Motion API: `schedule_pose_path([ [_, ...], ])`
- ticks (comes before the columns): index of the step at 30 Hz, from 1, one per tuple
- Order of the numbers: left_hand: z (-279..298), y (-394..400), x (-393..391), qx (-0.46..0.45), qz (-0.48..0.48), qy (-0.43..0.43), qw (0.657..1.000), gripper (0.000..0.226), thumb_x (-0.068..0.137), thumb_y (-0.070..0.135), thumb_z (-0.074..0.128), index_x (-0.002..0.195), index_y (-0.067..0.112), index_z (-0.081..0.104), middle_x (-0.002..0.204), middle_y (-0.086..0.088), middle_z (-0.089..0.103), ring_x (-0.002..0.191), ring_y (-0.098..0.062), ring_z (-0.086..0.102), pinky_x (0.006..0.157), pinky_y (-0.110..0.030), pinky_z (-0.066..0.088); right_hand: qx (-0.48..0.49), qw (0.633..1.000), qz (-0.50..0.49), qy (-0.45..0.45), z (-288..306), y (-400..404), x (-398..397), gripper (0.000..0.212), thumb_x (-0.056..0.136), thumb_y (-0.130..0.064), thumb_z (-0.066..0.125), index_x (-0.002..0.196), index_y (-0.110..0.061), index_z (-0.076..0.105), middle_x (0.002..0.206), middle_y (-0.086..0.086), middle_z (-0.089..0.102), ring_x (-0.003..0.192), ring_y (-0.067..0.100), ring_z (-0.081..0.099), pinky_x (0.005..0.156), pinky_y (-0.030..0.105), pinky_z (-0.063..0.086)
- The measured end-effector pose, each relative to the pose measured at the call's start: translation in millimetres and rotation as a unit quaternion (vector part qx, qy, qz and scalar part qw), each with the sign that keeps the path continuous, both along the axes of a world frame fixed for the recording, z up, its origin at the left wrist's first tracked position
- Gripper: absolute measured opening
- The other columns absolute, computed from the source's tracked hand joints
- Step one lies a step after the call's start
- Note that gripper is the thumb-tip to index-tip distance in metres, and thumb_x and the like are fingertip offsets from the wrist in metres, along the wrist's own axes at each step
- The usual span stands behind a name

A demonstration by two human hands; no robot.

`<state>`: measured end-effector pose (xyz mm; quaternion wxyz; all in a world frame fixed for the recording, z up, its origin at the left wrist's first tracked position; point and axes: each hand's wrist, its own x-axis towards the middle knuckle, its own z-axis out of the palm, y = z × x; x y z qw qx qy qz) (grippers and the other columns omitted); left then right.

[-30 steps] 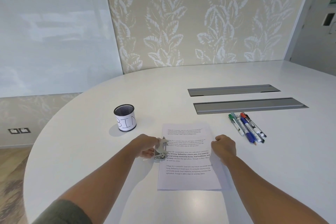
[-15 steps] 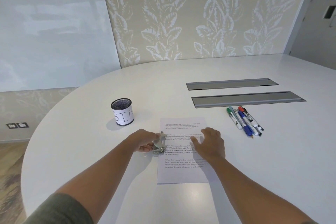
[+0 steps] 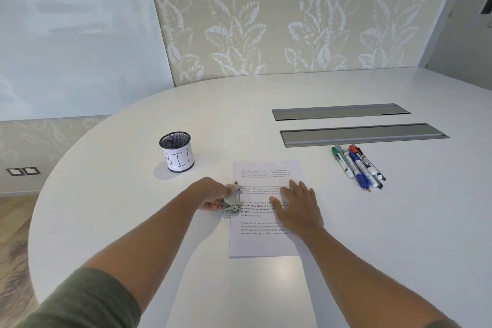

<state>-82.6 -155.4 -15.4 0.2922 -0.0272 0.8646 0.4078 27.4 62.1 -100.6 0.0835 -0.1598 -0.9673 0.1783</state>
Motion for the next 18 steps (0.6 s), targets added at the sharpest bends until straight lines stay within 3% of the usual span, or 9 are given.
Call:
schedule_pose_path([
  [7,-9.1,-0.7,-3.0,0.042,0.036,-0.027,0.998,0.025,0.090,0.020,0.073,0.106,0.002,0.065,0.099,-0.012,0.074,0.075,-0.016,0.069,0.080,-0.026,0.058,0.018,1.000,-0.004,-0.004,-1.0,-1.7,-1.0,0.058,0.095,-0.061,0.026,0.139,-0.028,0.045,0.163,0.000,0.021,0.152,0.023,0.006,0.123,0.043,-0.005],
  [9,-11.2,-3.0,3.2,0.041,0.036,-0.032,0.998,0.023,0.089,0.020,0.074,0.100,0.002,0.065,0.096,-0.011,0.074,0.077,-0.017,0.069,0.082,-0.026,0.058,0.020,1.000,-0.005,-0.010,-5.6,-5.5,5.3,0.059,0.095,-0.061,0.026,0.140,-0.027,0.043,0.163,0.000,0.020,0.152,0.023,0.006,0.123,0.041,-0.004],
  [11,-31.6,-2.5,-2.3,0.022,0.040,-0.073,0.996,0.020,0.089,0.021,0.075,0.092,0.004,0.064,0.084,-0.007,0.073,0.072,-0.014,0.069,0.071,-0.022,0.059,0.011,0.999,0.005,-0.051,-25.2,-6.2,3.1,0.059,0.096,-0.061,0.026,0.141,-0.027,0.043,0.163,0.001,0.019,0.152,0.023,0.006,0.124,0.040,-0.002],
  [14,-28.7,-6.4,2.8,0.025,0.031,-0.081,0.996,0.020,0.088,0.022,0.076,0.090,0.006,0.065,0.074,-0.003,0.072,0.065,-0.011,0.068,0.058,-0.018,0.057,-0.001,0.999,-0.003,-0.036,-24.9,-8.9,10.8,0.058,0.095,-0.060,0.027,0.140,-0.026,0.043,0.163,0.001,0.019,0.152,0.023,0.005,0.124,0.039,0.000],
  [18,-37.3,-4.2,2.4,-0.007,0.006,-0.094,0.996,0.032,0.086,0.025,0.078,0.106,0.004,0.067,0.083,-0.004,0.074,0.066,-0.011,0.067,0.050,-0.017,0.056,-0.006,0.999,-0.013,-0.052,-34.0,-8.5,20.2,0.058,0.095,-0.060,0.029,0.141,-0.027,0.043,0.163,0.000,0.019,0.152,0.021,0.005,0.124,0.038,0.001],
])
